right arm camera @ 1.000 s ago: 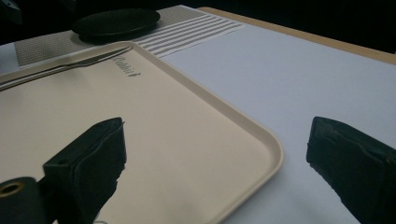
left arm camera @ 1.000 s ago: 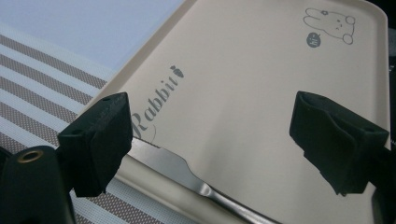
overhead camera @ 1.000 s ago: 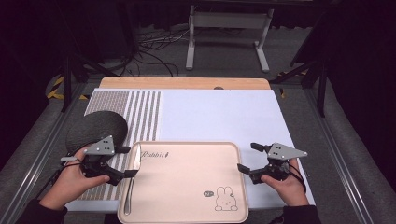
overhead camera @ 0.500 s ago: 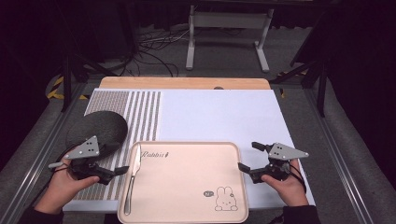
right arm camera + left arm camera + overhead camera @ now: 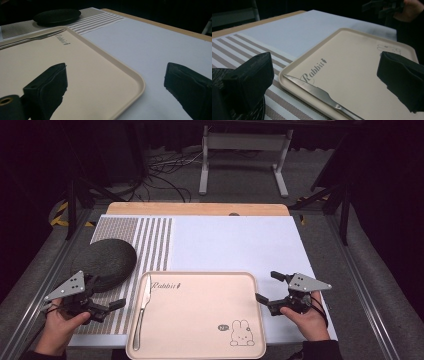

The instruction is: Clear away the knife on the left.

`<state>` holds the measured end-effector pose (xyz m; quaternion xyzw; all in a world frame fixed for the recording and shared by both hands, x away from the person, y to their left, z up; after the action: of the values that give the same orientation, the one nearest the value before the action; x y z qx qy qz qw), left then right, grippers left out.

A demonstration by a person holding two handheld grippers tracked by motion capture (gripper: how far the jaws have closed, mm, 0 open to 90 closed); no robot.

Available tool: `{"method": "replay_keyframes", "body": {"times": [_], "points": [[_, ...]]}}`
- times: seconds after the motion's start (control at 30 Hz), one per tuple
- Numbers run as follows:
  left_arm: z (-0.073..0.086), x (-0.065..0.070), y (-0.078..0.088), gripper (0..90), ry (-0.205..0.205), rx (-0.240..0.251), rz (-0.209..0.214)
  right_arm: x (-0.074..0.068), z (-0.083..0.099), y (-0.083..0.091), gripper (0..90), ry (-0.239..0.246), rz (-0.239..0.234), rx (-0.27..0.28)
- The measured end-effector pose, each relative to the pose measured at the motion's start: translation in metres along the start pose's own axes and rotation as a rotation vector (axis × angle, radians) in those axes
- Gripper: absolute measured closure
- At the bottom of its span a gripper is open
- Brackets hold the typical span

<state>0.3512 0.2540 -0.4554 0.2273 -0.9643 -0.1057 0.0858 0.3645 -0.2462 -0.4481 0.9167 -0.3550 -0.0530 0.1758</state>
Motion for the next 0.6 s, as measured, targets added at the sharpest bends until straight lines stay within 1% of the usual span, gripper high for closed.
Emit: {"method": "replay_keyframes", "body": {"times": [0.03, 0.1, 0.13, 0.17, 0.2, 0.27, 0.33, 0.4, 0.43, 0.53, 0.6], "points": [[0.002, -0.001, 0.001, 1.0, 0.013, 0.007, 0.0, 0.0, 0.0, 0.0, 5.9, -0.001, 0.0, 0.003], [0.005, -0.004, 0.003, 0.6, 0.005, 0.01, -0.022, 0.0, 0.0, 0.0, 5.9, 0.0, 0.001, 0.004], [0.007, -0.005, 0.004, 0.6, 0.011, 0.013, -0.025, 0.0, 0.0, 0.0, 5.9, -0.001, 0.001, 0.006], [0.009, -0.008, 0.004, 0.6, 0.005, 0.014, -0.041, 0.0, 0.0, 0.0, 5.9, -0.002, 0.002, 0.007], [0.011, -0.009, 0.004, 0.6, 0.005, 0.014, -0.046, 0.0, 0.0, 0.0, 5.9, -0.002, 0.001, 0.006], [0.015, -0.013, 0.003, 0.7, -0.012, 0.024, -0.056, 0.0, 0.001, 0.0, 5.9, -0.003, 0.001, 0.007], [0.019, -0.015, 0.003, 0.6, -0.011, 0.012, -0.07, 0.0, 0.001, 0.0, 5.9, -0.003, 0.002, 0.006], [0.022, -0.017, 0.002, 0.6, -0.02, 0.008, -0.086, 0.001, 0.001, 0.0, 5.9, -0.003, 0.002, 0.005], [0.024, -0.019, 0.002, 0.6, -0.036, 0.004, -0.098, 0.001, 0.002, 0.0, 5.9, -0.003, 0.002, 0.005], [0.029, -0.022, 0.003, 0.7, -0.041, -0.003, -0.125, 0.001, 0.003, -0.001, 5.9, -0.005, 0.002, 0.01], [0.031, -0.023, 0.004, 1.2, -0.036, -0.009, -0.141, 0.002, 0.004, -0.001, 5.9, -0.011, 0.005, 0.012]]}}
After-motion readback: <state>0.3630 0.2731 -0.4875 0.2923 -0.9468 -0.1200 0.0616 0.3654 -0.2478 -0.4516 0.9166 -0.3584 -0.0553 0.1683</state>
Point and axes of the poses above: each handheld gripper's, and its own axes: y roughly backward along the jaws, z roughly out of its underside, x roughly to its right, the point moved 6 cm from there along -y, roughly forward along the jaws, and after that the axes turned 2 degrees about z, right-handed, at the moved point
